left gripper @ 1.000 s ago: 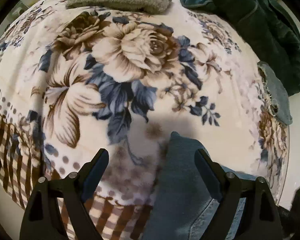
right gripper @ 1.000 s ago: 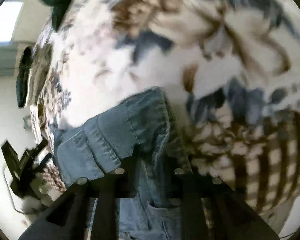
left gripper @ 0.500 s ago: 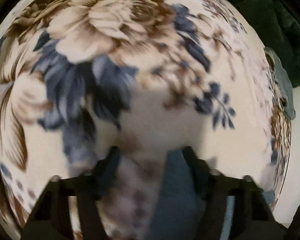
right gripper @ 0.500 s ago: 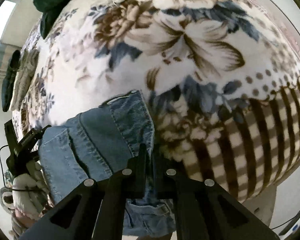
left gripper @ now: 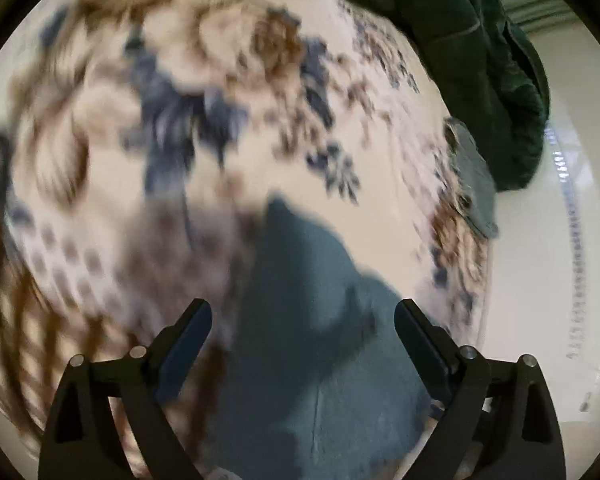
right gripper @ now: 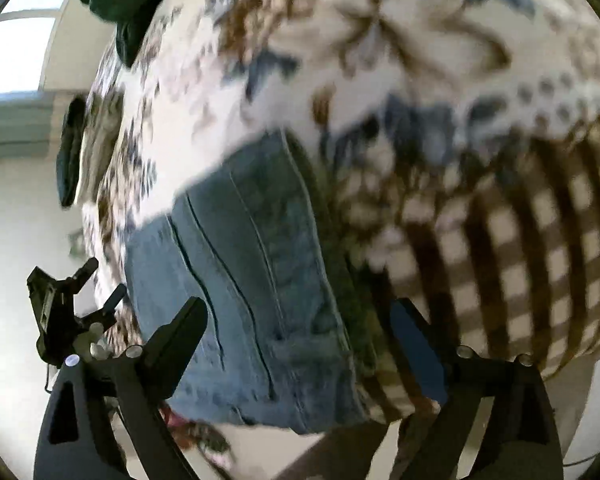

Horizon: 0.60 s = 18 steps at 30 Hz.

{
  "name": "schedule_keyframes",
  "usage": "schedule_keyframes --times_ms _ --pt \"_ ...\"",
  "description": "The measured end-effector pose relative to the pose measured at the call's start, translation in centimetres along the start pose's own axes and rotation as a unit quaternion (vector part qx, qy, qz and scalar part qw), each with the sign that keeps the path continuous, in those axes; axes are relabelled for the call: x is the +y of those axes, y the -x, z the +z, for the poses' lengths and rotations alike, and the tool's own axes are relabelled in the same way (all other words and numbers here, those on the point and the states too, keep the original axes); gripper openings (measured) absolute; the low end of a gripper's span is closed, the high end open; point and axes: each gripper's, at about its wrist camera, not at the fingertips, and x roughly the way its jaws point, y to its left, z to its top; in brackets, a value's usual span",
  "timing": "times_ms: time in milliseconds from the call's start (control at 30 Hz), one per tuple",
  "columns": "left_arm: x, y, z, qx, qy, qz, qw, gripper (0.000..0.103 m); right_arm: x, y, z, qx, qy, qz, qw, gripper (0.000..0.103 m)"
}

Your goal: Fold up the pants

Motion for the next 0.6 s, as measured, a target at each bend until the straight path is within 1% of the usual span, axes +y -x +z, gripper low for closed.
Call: schedule_keyframes --times_ms 67,100,167,200,267,300,367,467,500,533,567,600 --pt "0.9 -1.6 -1.5 0.021 0.008 0.007 0.9997 0.093 -1.5 -3.1 -0.2 0.046 -0.018 0.036 0.998 0.095" --pt "1.6 -2.5 -2.3 0.033 0.015 0.011 0.9993 0.093 -1.9 -4.1 -0.2 0.055 -0.023 0.05 0.997 0.096" --pt "2.5 -3.9 -3.4 0.048 0.032 0.002 0.9984 0.093 -2.1 -4.8 -0.3 0.038 -0.029 0.086 0.995 0.096" --pt "2.9 -4.4 -4.0 0.05 0.034 -0.013 0.9981 0.093 -1.8 -4.9 -0.3 0.04 -0.029 0.114 0.992 0.096" --pt "3.4 -4.9 -4.9 0.05 0.028 -0.014 0.9982 0.093 -1.1 -4.9 -0.6 0.051 -0.016 0.178 0.983 0.094" --pt "3.6 -5.2 -5.2 0.048 0.027 -0.019 0.9983 0.093 -0.6 -4.9 -0.9 0.055 0.003 0.176 0.983 0.094" --pt "3.5 -5.4 -5.5 0.045 0.024 -0.024 0.9984 0.093 -0.5 -6.5 -1.1 0.078 0.025 0.121 0.989 0.094" --pt "3.3 -6.1 -5.6 0.052 0.015 -0.024 0.9982 0.094 -0.4 -8.2 -0.7 0.083 0.013 0.132 0.988 0.097" --pt "3.1 -6.2 -5.6 0.055 0.011 -0.025 0.9981 0.094 0.0 -8.4 -0.6 0.084 0.014 0.132 0.988 0.097" --pt "3.2 -6.1 -5.6 0.055 0.005 -0.029 0.9981 0.093 0.5 -8.5 -0.7 0.082 0.021 0.128 0.988 0.094" --pt "2.8 -6.0 -5.7 0.053 -0.007 -0.038 0.9979 0.082 1.3 -8.6 -1.0 0.079 0.033 0.12 0.989 0.076" --pt "2.2 -5.8 -6.0 0.047 -0.025 -0.022 0.9983 0.07 2.2 -8.7 -1.5 0.077 0.047 0.09 0.992 0.064"
